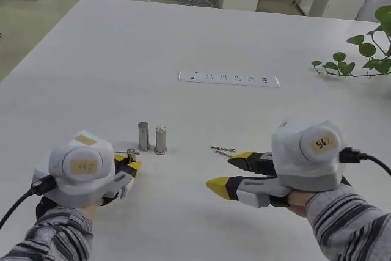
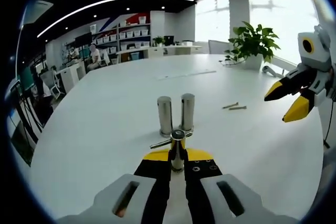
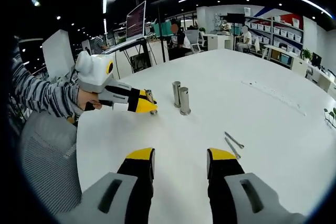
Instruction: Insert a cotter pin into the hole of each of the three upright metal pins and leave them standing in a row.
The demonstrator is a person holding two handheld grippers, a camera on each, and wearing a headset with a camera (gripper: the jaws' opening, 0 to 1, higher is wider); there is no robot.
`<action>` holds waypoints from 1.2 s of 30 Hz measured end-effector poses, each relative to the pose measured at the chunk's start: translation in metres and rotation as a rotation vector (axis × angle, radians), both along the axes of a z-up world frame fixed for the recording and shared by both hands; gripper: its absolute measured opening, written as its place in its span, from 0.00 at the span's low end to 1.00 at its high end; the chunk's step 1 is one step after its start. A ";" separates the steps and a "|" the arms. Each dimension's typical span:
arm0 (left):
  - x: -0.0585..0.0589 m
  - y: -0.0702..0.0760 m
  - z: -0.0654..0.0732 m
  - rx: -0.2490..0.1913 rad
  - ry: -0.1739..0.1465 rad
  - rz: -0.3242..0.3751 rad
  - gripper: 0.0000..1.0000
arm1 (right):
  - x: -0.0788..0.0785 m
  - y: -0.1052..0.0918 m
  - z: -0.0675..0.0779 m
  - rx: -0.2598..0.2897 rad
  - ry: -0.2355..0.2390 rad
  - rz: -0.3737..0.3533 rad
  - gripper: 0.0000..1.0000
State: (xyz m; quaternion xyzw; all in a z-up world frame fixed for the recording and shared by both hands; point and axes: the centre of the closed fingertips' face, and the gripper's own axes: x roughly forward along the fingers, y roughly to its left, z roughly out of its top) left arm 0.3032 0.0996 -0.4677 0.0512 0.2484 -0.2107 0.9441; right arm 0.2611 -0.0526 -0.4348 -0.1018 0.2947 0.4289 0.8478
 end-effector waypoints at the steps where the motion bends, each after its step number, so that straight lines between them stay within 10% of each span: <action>1: 0.000 0.001 0.000 -0.002 -0.001 -0.001 0.05 | 0.000 -0.001 -0.001 -0.003 0.001 -0.001 0.36; 20: -0.001 0.005 -0.003 -0.008 -0.011 -0.024 0.05 | -0.003 -0.002 -0.007 0.010 0.025 -0.033 0.35; 36: -0.012 0.011 -0.013 -0.006 0.054 -0.001 0.21 | -0.003 -0.005 -0.007 0.007 0.029 -0.041 0.35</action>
